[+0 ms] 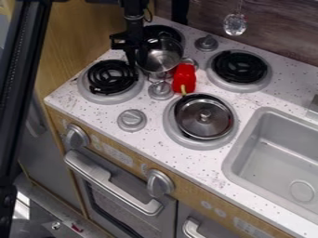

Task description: Moved the pot to the lower left burner

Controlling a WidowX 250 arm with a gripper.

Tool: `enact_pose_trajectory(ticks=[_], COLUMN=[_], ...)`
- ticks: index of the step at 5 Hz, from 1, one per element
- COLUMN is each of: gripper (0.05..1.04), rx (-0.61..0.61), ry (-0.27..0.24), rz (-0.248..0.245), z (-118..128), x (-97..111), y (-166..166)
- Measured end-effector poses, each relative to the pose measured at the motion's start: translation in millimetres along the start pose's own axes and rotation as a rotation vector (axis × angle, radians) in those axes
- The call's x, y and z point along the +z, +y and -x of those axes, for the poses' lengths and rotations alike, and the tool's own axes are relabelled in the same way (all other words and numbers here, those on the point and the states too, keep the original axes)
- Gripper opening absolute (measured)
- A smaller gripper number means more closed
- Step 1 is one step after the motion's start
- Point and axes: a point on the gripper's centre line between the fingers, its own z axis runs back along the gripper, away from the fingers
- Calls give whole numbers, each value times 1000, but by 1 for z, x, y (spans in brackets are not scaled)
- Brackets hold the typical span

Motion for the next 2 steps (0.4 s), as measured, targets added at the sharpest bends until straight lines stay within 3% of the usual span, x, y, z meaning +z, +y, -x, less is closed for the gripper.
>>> enact_pose_trajectory(ticks=[1,2], gripper=[100,74], rx=[6,-5], ry=[-15,-59], rz=[-4,-12], z=[2,2], x=[3,22], y=[1,3])
